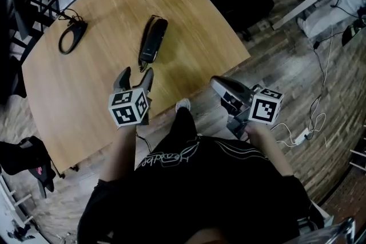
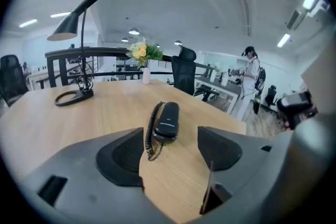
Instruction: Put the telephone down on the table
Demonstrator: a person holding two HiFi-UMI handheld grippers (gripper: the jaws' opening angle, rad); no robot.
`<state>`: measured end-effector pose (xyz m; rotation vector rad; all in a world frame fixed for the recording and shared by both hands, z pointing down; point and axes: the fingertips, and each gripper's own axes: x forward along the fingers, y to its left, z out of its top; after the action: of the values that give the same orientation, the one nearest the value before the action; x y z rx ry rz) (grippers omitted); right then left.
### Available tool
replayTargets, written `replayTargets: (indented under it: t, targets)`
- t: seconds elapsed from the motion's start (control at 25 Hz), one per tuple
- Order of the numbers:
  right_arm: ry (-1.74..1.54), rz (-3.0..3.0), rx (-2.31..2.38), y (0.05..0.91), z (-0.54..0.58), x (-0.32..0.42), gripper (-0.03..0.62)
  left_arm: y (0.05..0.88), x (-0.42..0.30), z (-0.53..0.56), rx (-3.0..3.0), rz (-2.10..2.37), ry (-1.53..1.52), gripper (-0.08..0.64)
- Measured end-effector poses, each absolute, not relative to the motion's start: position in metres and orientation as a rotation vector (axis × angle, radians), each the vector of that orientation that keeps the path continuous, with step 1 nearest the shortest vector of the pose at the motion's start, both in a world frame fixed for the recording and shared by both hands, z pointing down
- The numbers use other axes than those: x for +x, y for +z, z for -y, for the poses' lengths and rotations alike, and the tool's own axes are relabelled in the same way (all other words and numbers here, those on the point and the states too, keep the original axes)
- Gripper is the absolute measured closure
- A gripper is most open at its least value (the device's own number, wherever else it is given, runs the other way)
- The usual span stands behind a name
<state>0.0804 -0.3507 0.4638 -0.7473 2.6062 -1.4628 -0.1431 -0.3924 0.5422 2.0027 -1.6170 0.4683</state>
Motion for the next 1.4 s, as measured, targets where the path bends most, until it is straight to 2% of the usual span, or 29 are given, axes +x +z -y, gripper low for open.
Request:
replayTargets:
  t: [0.08,0.16,0.4,0.48,0.8,1.08,1.4]
  targets:
    - [-1.405,-2.624,-0.738,0.449,0.338,0.084,0.551,0.519,-0.129,0.370,2.032,1.556,0.360,0.268]
    - [-1.341,-2.657,-0.732,0.436,0.326,0.086,0.551,0.493,-0.110,0.350,2.095,1.477,0.267,0.357]
    - [-1.165,-2.731,-0.657,0.394,0.276,0.088,0.551,0.416,-0.052,0.283,2.293,1.233,0.014,0.513]
    - [-1.117,-2.738,-0.618,0.381,0.255,0.089,0.551,0.395,-0.030,0.256,2.358,1.158,-0.035,0.539]
    - [-0.969,-2.766,-0.464,0.335,0.191,0.082,0.552,0.339,0.008,0.184,2.490,1.033,-0.117,0.554]
    - [-0.887,-2.790,-0.454,0.311,0.159,0.077,0.552,0.307,0.021,0.165,2.533,0.939,-0.206,0.554]
    - [-0.873,-2.816,-0.412,0.302,0.107,0.024,0.552,0.299,-0.030,0.117,2.558,0.973,-0.134,0.552]
